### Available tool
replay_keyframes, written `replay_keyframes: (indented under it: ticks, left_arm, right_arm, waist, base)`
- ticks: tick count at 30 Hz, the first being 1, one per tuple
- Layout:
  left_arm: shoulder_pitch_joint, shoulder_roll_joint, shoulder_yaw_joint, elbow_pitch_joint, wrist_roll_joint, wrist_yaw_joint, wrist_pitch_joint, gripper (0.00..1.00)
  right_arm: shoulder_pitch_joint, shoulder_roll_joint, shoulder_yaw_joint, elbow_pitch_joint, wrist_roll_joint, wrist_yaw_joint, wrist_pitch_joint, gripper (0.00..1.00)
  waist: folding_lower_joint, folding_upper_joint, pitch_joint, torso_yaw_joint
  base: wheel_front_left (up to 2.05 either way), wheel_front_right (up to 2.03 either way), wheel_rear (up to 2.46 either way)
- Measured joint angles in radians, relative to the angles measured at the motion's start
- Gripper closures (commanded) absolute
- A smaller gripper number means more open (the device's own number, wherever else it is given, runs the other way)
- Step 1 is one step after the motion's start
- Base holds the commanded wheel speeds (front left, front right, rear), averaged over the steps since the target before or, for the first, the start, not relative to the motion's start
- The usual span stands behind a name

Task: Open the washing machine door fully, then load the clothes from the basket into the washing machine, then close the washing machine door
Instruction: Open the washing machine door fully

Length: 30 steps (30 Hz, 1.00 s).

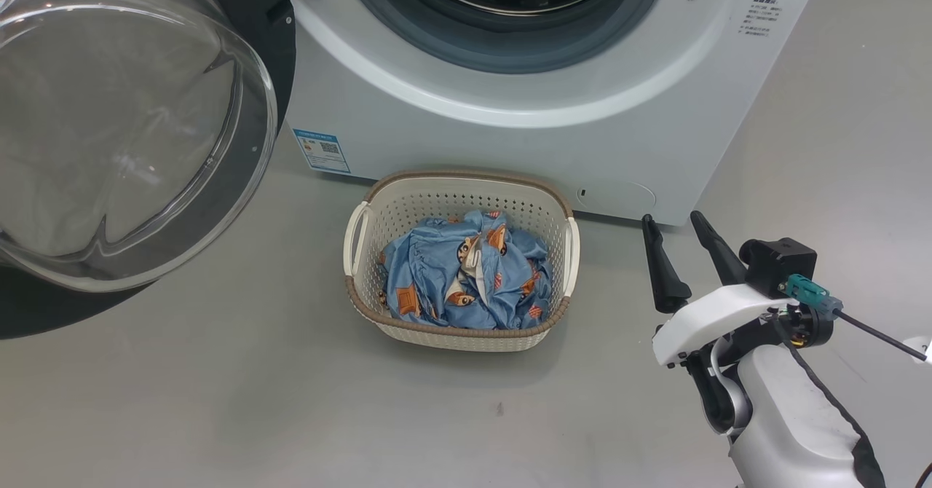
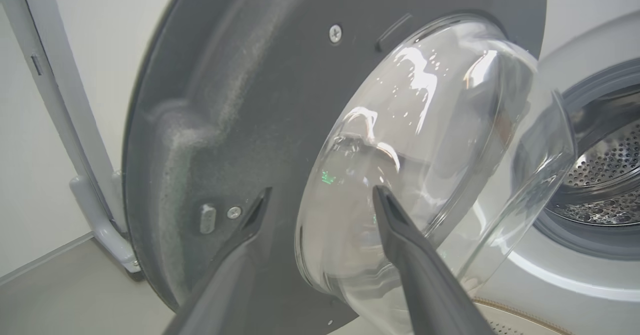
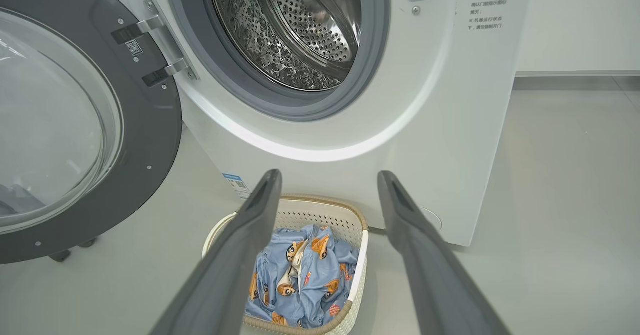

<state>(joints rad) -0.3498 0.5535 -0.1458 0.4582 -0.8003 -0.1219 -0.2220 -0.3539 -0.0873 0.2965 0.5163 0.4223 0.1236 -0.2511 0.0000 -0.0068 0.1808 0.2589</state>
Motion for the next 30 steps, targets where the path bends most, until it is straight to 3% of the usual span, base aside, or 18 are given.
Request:
replay_keyframes:
  ticks: [13, 30]
  left_arm:
    - [0.092, -0.04, 0.01, -0.103, -0.003, 0.0, -0.021, 0.0]
    - [0.197, -0.095, 0.025, -0.275, 0.057, 0.002, -0.029, 0.0]
  right_arm:
    - [0.003, -0.009, 0.014, -0.037, 0.0, 0.0, 0.0, 0.0]
    - [0.022, -0.022, 0.011, -0.105, 0.002, 0.0, 0.0, 0.0]
  waist:
    - [0.0, 0.0, -0.036, -0.048]
    - [0.0, 0.0, -0.072, -0.164]
  base:
    - [0.0, 0.0, 0.0]
    - [0.0, 0.0, 0.0]
